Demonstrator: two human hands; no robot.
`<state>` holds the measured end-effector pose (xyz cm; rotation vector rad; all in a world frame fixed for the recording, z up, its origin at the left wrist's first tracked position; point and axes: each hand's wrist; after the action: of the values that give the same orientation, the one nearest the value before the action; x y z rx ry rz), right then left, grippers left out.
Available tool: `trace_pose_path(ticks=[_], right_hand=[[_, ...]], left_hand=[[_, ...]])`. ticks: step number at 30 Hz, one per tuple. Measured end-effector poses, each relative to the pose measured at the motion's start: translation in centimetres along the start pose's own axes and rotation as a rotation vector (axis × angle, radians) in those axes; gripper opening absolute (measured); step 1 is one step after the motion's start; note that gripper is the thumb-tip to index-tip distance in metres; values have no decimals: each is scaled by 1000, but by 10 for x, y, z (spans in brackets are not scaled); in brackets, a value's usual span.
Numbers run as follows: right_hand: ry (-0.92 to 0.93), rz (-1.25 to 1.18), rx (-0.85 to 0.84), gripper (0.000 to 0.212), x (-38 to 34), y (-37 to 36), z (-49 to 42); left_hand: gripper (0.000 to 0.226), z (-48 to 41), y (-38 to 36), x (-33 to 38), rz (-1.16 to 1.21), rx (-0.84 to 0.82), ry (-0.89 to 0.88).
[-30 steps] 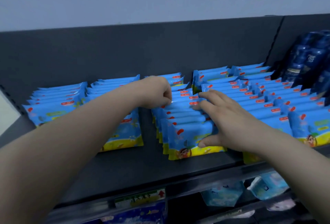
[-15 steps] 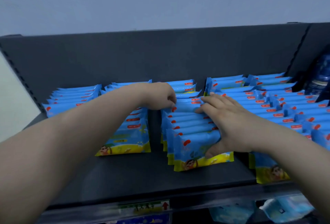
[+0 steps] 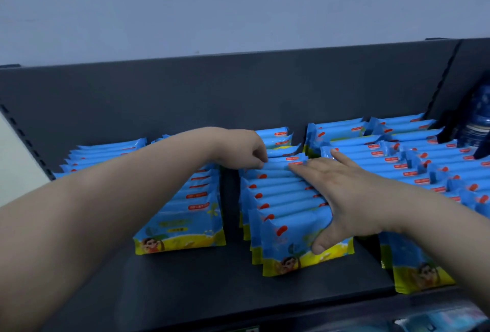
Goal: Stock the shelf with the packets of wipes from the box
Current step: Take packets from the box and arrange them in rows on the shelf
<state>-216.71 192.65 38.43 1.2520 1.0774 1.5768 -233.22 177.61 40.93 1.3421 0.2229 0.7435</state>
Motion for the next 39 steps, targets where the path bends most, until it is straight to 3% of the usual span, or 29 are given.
trace_pose_path(ticks=[4,6,13,16,19,23,28,33,39], right_hand=[[34,-5,-37,126,1,9,-8],[39,-55,-66,124,1,10,-9],[30,19,-44,132,-1,7,-1],[33,19,-32,130,-2,10,-1],[40,13,-13,128,-2,12,-2],[39,-2,-21,127,-1,11,-3],[54,30,-109,130,4,19,-16],[91,-13,-115,131,9,16,-17],[89,24,-85,136,8,9,-12]], left_hand=[[27,6,3,-1,199,-102,-33],[29,6,6,-5,220,-73,-68],[37,-17,2,-14,-450,163,-134],[36,-21,6,-16,-505,219,-147],[29,-26,0,-16,-517,172,-101],[26,-27,-3,-21,-374,104,-103],[7,-15,11,-19,-159,77,-247],[34,-10,17,-22,-14,-59,-131],[34,-31,20,-23,-482,132,-192]])
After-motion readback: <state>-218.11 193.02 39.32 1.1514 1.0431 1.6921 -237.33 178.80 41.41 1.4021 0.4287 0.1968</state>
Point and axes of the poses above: each hand's wrist, its own z-axis away from the middle knuckle, its own y-axis out of the back of the hand, x = y × z, and after that the axes turned 12 degrees about z, right-handed
